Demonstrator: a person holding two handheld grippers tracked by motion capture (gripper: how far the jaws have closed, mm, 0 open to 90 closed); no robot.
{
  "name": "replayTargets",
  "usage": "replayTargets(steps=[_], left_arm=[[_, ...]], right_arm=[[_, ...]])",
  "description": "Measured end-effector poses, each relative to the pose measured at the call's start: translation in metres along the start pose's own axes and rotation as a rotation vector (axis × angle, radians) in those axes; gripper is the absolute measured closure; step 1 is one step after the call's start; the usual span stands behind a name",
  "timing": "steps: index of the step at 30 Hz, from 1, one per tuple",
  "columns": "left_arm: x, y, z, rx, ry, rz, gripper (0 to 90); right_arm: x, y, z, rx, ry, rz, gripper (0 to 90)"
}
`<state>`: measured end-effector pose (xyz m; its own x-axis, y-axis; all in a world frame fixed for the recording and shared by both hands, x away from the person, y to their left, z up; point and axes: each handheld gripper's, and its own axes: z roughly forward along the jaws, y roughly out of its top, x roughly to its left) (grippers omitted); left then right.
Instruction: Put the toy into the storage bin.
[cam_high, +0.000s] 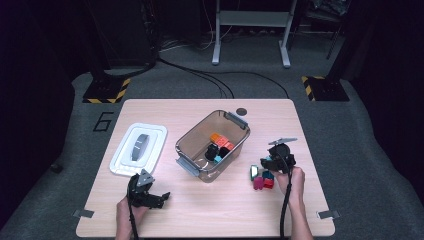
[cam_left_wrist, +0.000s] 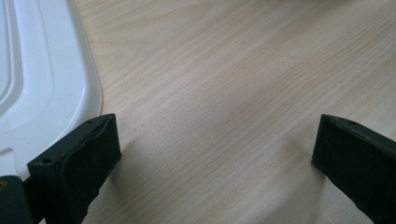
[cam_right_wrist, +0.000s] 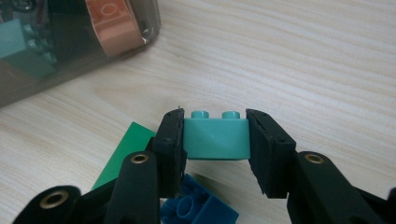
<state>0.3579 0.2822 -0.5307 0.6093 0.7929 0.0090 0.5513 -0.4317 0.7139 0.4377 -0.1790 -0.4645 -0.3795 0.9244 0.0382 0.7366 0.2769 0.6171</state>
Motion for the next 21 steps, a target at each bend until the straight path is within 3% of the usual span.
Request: replayTargets(steps=[21], left_arm=[[0.0,0.0,0.0,0.0,0.0,0.0,0.9]], right_arm=[[0.005,0.019,-0.025,-0.071,0.025,-0.023,58.4]])
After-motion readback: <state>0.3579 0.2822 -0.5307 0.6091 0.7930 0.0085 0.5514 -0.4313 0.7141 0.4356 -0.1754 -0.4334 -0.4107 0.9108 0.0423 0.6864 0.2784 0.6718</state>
